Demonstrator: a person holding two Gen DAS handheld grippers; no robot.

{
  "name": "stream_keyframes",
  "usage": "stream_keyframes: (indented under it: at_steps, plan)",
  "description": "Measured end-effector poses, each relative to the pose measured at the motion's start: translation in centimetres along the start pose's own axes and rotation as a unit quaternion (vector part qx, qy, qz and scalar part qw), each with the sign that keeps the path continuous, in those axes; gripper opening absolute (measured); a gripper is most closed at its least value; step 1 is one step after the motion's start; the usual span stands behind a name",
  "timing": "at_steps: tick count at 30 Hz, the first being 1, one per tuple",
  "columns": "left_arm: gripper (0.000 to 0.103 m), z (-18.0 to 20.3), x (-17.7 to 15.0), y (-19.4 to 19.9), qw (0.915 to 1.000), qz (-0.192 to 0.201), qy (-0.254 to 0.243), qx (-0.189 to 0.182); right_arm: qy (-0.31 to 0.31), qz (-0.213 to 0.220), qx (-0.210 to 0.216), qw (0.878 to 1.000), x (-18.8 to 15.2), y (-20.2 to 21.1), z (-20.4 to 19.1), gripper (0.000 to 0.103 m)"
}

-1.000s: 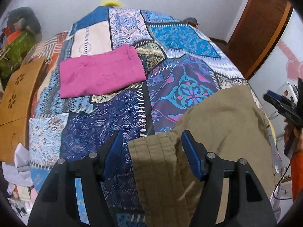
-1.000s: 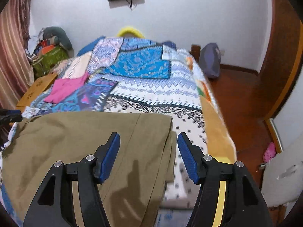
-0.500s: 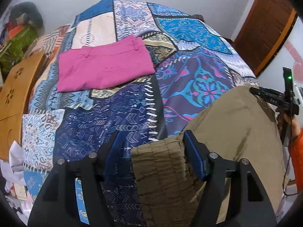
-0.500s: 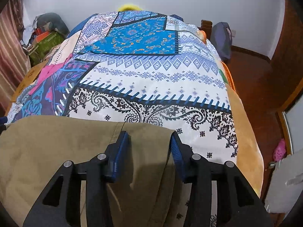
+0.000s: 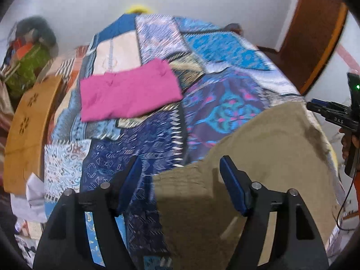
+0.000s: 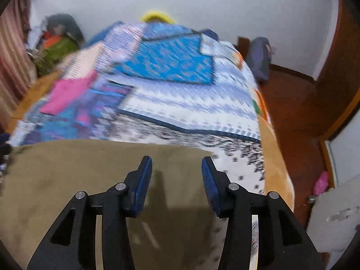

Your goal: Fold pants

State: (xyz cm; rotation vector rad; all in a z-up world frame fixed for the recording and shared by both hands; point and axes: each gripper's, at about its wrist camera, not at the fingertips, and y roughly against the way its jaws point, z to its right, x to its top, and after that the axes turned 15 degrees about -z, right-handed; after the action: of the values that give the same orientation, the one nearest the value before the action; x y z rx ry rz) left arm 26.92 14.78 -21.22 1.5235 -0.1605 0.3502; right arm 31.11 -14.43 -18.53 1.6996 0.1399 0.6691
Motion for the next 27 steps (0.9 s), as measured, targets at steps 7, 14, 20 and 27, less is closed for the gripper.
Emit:
stream_keyframes:
  at_steps: [7, 14, 20, 27]
  plan:
    - [0.072, 3.5, -2.8, 0.4, 0.9984, -0.011, -0.050, -0.024, 0.051, 0.003, 0.080, 0.996, -2.4, 1.7, -7.1, 0.054]
    - [0.077, 3.3, -5.3, -2.4, 0.9984, -0.021, -0.052, -0.006, 0.085, -0.061, 0.066, 0.992, -5.5, -3.5, -10.5, 0.055]
    - [0.077, 1.9, -6.8, -0.7, 0.9989, -0.014, -0.044, -0.005, 0.057, -0.069, 0.075, 0.993, -6.7, -2.2, -9.4, 0.057]
    - [0.077, -0.4, -8.8, 4.0, 0.9985, 0.020, 0.007, -0.052, 0.036, -0.014, 0.066, 0.997, -8.3, 2.8, -9.3, 0.057]
